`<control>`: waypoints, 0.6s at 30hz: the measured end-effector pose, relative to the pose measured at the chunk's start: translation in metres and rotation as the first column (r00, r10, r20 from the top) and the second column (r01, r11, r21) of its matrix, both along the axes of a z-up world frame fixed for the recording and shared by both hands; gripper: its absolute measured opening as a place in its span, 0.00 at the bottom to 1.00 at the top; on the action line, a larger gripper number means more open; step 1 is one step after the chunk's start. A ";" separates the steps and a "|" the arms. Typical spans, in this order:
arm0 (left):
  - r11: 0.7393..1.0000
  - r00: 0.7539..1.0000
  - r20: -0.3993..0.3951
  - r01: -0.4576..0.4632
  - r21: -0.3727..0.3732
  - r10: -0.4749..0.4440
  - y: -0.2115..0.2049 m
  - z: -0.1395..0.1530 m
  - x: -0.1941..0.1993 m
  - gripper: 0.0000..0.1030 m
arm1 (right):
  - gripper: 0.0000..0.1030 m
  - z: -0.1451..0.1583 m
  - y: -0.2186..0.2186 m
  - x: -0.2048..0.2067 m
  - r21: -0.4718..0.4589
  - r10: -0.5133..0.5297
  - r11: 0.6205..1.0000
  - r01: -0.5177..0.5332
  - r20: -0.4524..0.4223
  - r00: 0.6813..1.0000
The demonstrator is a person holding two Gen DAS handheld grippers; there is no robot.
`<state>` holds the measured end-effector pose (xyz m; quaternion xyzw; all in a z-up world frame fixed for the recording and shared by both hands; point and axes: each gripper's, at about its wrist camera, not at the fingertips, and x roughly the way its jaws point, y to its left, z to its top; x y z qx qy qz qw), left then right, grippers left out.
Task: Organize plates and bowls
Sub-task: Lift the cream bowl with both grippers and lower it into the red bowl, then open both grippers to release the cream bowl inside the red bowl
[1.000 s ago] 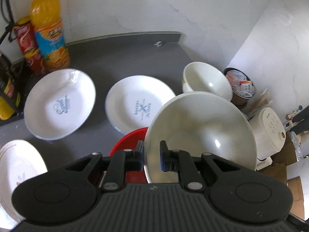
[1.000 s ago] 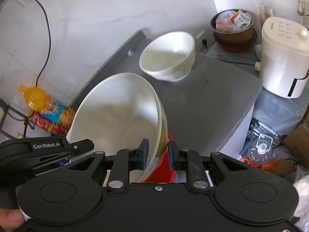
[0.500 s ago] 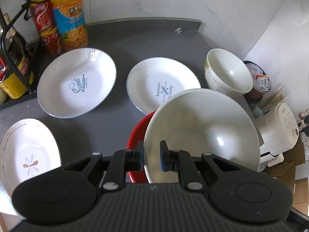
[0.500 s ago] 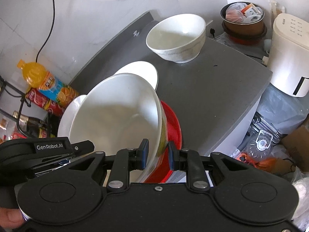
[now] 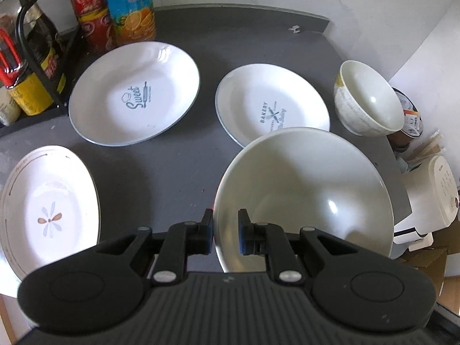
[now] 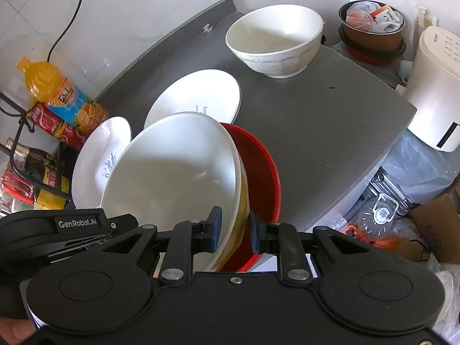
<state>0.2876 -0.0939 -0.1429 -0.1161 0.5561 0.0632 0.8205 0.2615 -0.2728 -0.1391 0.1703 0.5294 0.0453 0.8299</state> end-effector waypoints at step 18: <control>0.999 1.000 -0.020 0.012 0.033 -0.011 -0.004 0.001 -0.008 0.21 | 0.23 -0.001 0.010 0.002 -0.077 0.044 0.996 -0.043 0.012 0.999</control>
